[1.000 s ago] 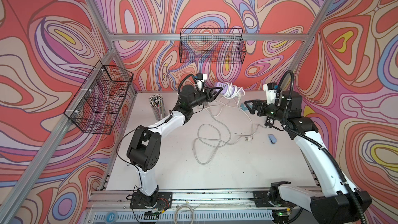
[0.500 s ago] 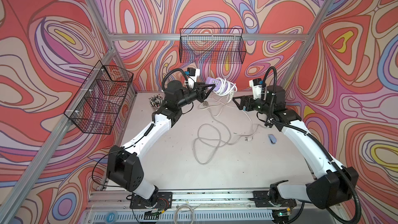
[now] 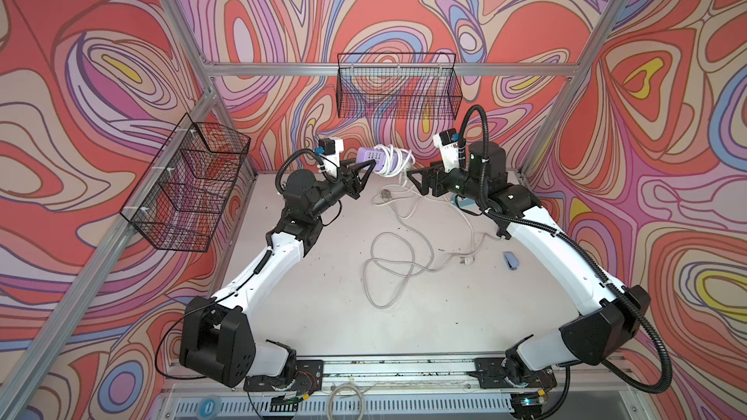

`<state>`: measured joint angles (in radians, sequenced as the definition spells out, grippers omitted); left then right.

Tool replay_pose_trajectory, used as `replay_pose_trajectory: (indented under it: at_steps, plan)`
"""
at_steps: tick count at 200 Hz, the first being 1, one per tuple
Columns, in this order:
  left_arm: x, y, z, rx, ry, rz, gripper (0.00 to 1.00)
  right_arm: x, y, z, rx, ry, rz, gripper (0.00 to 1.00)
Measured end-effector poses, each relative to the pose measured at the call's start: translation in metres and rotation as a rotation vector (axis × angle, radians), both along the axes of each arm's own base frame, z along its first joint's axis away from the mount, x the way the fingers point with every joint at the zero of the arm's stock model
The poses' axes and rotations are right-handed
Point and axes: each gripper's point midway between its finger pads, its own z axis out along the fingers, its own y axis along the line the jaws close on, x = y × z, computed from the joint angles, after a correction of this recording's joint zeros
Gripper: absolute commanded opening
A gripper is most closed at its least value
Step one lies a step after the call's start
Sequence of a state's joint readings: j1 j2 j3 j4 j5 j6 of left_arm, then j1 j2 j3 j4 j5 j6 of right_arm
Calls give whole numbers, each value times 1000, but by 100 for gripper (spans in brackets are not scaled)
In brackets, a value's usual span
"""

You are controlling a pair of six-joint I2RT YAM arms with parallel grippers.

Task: Unwrap the cord wrapped around the power strip
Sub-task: Unwrap the power cord from the power strip.

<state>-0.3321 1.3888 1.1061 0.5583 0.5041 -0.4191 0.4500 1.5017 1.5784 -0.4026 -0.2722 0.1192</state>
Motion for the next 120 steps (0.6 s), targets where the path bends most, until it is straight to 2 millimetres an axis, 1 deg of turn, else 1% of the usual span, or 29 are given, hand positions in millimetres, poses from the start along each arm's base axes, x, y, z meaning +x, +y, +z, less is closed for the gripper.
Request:
replay_pose_trajectory:
  at_steps: [24,47,66,79,101,120]
  plan:
    - [2,2,0,-5,1,14,0,-2,13,3,-6,-5,23,83]
    - [1,4,6,-15,-17,24,0,-3,22,-4,-17,9,38,80]
    - [-1,8,11,-23,-30,31,0,-1,23,-11,-27,25,36,78]
    - [-2,9,16,-35,-39,33,0,0,23,-14,-33,31,30,73]
    - [-4,12,22,-55,-46,33,0,2,22,-16,-38,32,21,67]
    - [-5,12,24,-71,-40,29,0,3,23,-15,-38,31,18,65]
